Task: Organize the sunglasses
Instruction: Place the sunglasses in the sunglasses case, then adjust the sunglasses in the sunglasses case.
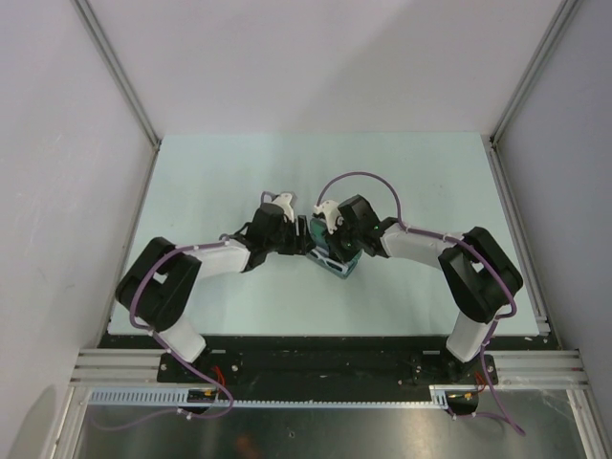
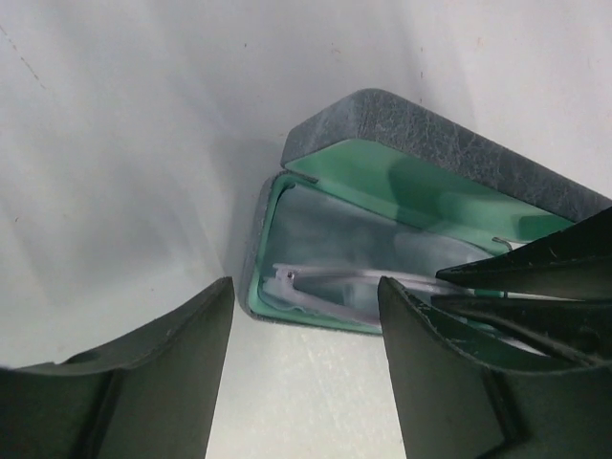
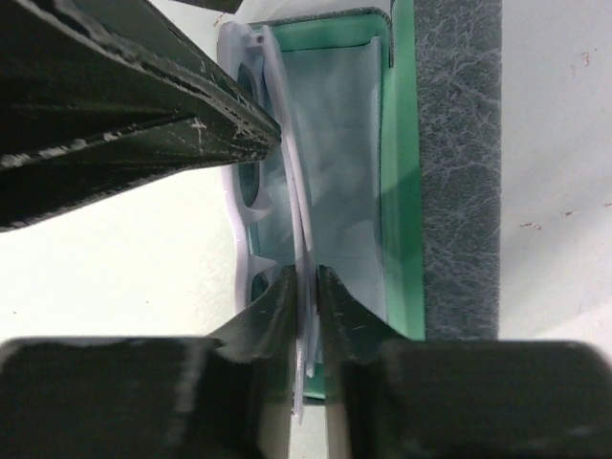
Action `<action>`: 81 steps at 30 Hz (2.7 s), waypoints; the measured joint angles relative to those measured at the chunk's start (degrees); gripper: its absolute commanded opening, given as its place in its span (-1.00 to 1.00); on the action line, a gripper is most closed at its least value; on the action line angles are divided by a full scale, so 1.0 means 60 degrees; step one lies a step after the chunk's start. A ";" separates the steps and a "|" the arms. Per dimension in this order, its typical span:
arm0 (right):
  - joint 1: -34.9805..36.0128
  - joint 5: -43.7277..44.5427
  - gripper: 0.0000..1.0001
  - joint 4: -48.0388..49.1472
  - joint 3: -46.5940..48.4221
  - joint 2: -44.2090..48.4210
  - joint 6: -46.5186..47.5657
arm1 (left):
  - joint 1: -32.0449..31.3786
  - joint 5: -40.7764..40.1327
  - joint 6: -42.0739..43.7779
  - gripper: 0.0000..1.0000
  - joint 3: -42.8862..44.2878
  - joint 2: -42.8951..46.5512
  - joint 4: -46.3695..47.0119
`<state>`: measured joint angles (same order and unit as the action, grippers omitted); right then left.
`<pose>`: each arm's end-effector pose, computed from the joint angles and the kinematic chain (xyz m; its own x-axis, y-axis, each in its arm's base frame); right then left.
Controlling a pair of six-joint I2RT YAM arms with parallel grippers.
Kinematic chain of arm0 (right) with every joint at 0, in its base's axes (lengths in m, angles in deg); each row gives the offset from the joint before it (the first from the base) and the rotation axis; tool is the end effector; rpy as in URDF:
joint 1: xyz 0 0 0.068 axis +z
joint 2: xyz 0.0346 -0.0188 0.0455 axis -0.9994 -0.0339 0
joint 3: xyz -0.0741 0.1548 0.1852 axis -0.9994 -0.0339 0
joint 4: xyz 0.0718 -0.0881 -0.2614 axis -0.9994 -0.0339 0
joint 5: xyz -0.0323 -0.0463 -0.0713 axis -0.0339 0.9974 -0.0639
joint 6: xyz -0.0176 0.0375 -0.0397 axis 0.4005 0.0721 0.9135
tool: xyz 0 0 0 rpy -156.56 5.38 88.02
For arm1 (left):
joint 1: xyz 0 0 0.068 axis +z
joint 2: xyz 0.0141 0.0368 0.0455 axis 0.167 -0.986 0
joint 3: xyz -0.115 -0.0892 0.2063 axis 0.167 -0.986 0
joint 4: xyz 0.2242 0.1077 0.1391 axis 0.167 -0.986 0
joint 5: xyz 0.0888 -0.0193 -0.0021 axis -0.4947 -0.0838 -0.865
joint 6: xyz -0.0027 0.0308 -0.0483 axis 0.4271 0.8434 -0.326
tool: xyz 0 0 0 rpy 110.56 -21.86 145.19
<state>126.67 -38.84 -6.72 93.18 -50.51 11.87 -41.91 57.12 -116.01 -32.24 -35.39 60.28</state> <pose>0.2893 0.2447 0.1345 -0.4998 -0.5625 -0.6586 -0.8054 0.5815 0.1145 0.2889 -0.1890 0.1184 -0.7369 -0.0595 -0.6734 0.3228 0.8443 -0.4278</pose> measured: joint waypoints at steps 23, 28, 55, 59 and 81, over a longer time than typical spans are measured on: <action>0.0342 0.0066 -0.85 0.0233 -0.0011 0.1213 -0.0251 | -0.0178 -0.0171 -0.0164 0.35 0.0015 -0.0452 0.0342; 0.0710 -0.0076 -0.64 0.0197 -0.0011 0.1151 -0.0171 | -0.0178 -0.0171 -0.0168 0.35 0.0029 -0.0470 0.0346; 0.0885 0.0448 -0.48 0.0015 -0.0018 0.0026 0.0652 | -0.0186 -0.0171 -0.0164 0.34 0.0084 -0.0492 0.0331; 0.0925 0.0474 -0.44 0.0015 -0.0018 0.0306 0.0678 | -0.0186 -0.0171 -0.0160 0.34 0.0084 -0.0492 0.0328; 0.0885 0.0670 -0.44 0.0098 0.0266 0.0055 0.1290 | -0.0189 -0.0168 -0.0160 0.34 0.0135 -0.0543 0.0299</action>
<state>131.98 -34.82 -6.13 94.78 -50.18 19.61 -43.04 56.12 -116.97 -31.44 -38.65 62.07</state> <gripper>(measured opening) 0.282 0.672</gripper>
